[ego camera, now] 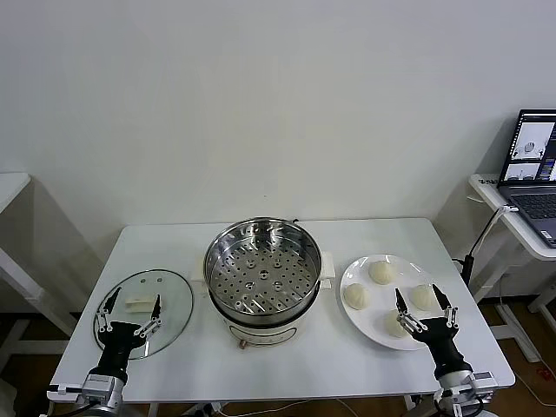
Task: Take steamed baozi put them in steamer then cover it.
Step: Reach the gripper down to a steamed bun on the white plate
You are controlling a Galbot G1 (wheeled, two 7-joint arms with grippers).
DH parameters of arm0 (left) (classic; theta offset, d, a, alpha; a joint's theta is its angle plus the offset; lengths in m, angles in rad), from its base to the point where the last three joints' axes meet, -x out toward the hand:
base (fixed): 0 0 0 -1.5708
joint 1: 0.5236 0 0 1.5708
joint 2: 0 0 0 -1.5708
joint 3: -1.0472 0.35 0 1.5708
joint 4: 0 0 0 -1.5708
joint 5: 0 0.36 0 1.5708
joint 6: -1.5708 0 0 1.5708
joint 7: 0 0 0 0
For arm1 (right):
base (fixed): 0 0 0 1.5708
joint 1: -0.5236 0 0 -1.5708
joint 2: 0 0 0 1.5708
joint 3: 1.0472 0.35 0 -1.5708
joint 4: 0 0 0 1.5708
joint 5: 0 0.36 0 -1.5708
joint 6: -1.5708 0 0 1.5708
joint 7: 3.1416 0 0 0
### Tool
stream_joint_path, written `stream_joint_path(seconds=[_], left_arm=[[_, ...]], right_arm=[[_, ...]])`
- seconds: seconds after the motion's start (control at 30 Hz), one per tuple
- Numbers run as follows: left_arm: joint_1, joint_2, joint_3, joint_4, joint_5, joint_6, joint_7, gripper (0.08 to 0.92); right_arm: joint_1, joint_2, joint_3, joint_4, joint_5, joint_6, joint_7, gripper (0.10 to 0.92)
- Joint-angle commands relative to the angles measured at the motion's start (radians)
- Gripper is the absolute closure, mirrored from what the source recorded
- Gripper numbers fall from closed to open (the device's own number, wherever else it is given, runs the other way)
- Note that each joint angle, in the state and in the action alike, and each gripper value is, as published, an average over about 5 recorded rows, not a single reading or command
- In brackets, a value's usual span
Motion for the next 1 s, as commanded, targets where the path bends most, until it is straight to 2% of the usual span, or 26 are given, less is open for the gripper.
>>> stream_joint_path(seconds=[0.03,0.23,0.43,0.7,0.87,1.0], left_arm=[[-0.003,0.006,-0.001,-0.006,0.003,-0.006,0.001,0.177],[-0.007,0.008,0.000,-0.001,0.009,-0.023,0.004,0.177],[-0.013,0.013,0.012,0.004,0.009,-0.028,0.005,0.177],[-0.014,0.005,0.028,0.001,0.010,-0.034,0.001,0.177],[-0.012,-0.001,0.029,-0.005,0.010,-0.034,-0.005,0.177],[-0.012,-0.002,0.031,-0.012,0.014,-0.032,-0.011,0.177]], right_arm=[[0.146,-0.130,0.007,-0.070,-0.123,-0.082,0.006,0.203],[0.301,-0.368,-0.047,-0.207,-0.376,-0.165,-0.067,0.203],[0.543,-0.589,-0.252,-0.342,-0.518,-0.250,-0.268,0.203],[1.074,-0.710,-0.785,-0.547,-0.500,-0.286,-0.653,0.203],[1.382,-0.683,-1.082,-0.675,-0.483,-0.286,-0.910,0.203],[1.522,-0.644,-1.260,-0.729,-0.473,-0.289,-1.021,0.203]])
